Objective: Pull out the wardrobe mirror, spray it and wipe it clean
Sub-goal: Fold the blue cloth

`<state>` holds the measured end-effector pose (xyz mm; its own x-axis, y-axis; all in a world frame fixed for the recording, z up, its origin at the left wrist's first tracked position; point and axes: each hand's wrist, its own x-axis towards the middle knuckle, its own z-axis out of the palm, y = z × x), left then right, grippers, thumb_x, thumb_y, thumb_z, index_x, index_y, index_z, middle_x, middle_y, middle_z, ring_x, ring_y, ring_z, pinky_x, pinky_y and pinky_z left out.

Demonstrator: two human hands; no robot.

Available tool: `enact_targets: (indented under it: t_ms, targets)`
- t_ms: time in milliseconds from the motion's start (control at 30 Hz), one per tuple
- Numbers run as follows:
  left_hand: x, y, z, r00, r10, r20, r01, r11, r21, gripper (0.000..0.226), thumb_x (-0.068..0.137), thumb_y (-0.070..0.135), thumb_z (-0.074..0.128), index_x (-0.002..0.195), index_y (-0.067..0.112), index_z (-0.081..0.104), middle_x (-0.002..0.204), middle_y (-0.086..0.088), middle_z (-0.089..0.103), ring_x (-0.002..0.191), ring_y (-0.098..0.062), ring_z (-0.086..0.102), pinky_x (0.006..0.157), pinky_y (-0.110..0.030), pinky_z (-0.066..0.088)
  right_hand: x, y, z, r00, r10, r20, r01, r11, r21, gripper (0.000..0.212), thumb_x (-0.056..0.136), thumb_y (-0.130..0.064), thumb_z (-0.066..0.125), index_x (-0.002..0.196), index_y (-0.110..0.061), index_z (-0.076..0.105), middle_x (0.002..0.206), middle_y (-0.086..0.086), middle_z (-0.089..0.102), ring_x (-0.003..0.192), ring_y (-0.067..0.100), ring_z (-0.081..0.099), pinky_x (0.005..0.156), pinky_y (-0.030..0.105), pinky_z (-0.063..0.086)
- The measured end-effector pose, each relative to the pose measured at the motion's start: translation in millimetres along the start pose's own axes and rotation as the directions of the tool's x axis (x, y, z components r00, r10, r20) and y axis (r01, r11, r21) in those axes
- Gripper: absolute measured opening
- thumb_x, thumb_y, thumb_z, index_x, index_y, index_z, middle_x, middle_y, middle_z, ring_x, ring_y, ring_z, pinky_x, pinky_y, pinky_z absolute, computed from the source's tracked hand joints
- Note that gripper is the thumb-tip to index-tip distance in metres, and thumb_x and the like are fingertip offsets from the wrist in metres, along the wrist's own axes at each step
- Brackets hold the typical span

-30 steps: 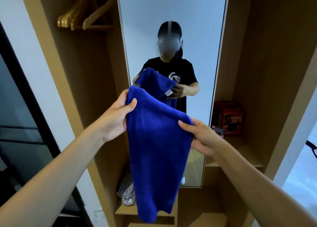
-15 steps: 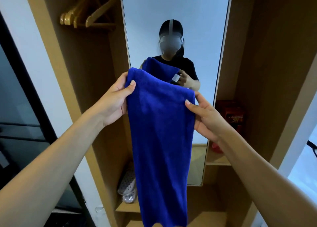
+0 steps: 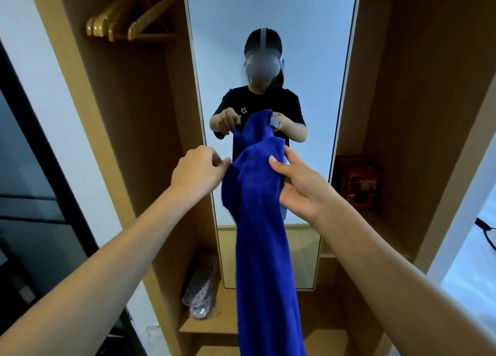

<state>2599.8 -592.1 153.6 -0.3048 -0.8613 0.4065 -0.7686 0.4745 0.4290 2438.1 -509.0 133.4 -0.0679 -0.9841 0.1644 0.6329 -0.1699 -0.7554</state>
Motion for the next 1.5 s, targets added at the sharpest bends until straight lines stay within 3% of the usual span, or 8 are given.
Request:
enact_targets:
  t_ms: [133,333,500,700,967,1200,1333,1500]
  targets:
    - [-52,16,30,0.946,0.254,-0.201,-0.310,0.890,-0.333,0.020,0.080,0.026,0.065,0.092,0.023,0.048,0.081,0.006,0.051,0.070,-0.013,0.050,0.062,-0.038,0.048,10,-1,5,0.985,-0.044,-0.166,0.061,0.993,0.100,0.038,0.101,-0.005,0.045,0.136,-0.019,0.050,0.125,0.010,0.064,0.108,0.022,0.065,0.087,0.036,0.055]
    - [-89,36,95,0.989,0.143,-0.034,-0.147,0.952,-0.268,0.056,0.070,0.066,0.067,0.094,0.024,0.040,0.090,0.010,0.046,0.079,-0.007,0.050,0.065,-0.024,0.048,13,-14,15,0.923,-0.098,-0.372,0.186,0.960,0.209,0.032,0.102,-0.012,0.045,0.131,-0.023,0.055,0.097,0.001,0.067,0.085,0.014,0.064,0.073,0.029,0.053]
    - [-71,31,111,0.986,0.138,-0.095,-0.161,0.932,-0.325,0.017,0.092,0.028,0.057,0.090,0.017,0.044,0.084,0.002,0.051,0.071,-0.011,0.052,0.064,-0.029,0.045,9,-29,16,0.876,-0.138,-0.462,0.275,0.930,0.245,0.027,0.102,-0.013,0.045,0.124,-0.025,0.056,0.098,-0.003,0.065,0.075,0.009,0.064,0.050,0.020,0.051]
    - [-61,13,107,0.990,0.089,-0.106,-0.136,0.772,-0.621,0.016,0.095,0.007,0.052,0.104,0.018,0.045,0.092,0.007,0.058,0.080,-0.005,0.060,0.070,-0.025,0.053,7,-39,16,0.842,-0.187,-0.507,0.336,0.916,0.221,0.031,0.100,-0.011,0.048,0.124,-0.030,0.056,0.112,-0.001,0.064,0.096,0.015,0.064,0.086,0.033,0.055]
    - [-72,2,126,0.844,0.436,-0.313,-0.479,0.875,-0.072,0.018,0.094,0.020,0.055,0.110,0.014,0.057,0.113,-0.009,0.046,0.077,-0.012,0.051,0.060,-0.016,0.044,2,-47,33,0.794,-0.193,-0.577,0.355,0.917,0.182,0.031,0.097,-0.013,0.054,0.117,-0.036,0.060,0.101,-0.007,0.062,0.089,0.012,0.058,0.078,0.028,0.053]
    - [-125,-20,184,0.960,0.268,-0.075,-0.275,0.956,-0.104,0.038,0.062,0.001,0.081,0.095,0.014,0.067,0.115,-0.008,0.056,0.091,-0.026,0.065,0.066,-0.027,0.058,-5,-55,47,0.724,-0.281,-0.630,0.442,0.890,0.110,0.037,0.096,-0.011,0.054,0.122,-0.038,0.055,0.123,-0.007,0.061,0.114,0.016,0.058,0.098,0.035,0.049]
    - [-156,-20,216,0.978,0.124,0.168,-0.083,0.969,-0.234,0.023,0.095,0.028,0.053,0.114,0.019,0.063,0.137,0.002,0.041,0.118,-0.015,0.052,0.096,-0.027,0.048,-11,-64,54,0.682,-0.341,-0.647,0.480,0.876,0.043,0.040,0.096,-0.011,0.053,0.126,-0.037,0.054,0.128,-0.003,0.060,0.106,0.014,0.058,0.092,0.030,0.049]
    - [-164,7,238,0.916,0.092,0.391,-0.003,0.975,-0.222,0.099,0.074,0.088,0.022,0.146,0.022,0.037,0.151,0.003,0.029,0.136,-0.014,0.037,0.107,-0.030,0.040,-14,-72,66,0.636,-0.391,-0.665,0.519,0.855,-0.007,0.040,0.097,-0.012,0.052,0.128,-0.037,0.052,0.129,-0.002,0.059,0.106,0.017,0.059,0.091,0.032,0.049]
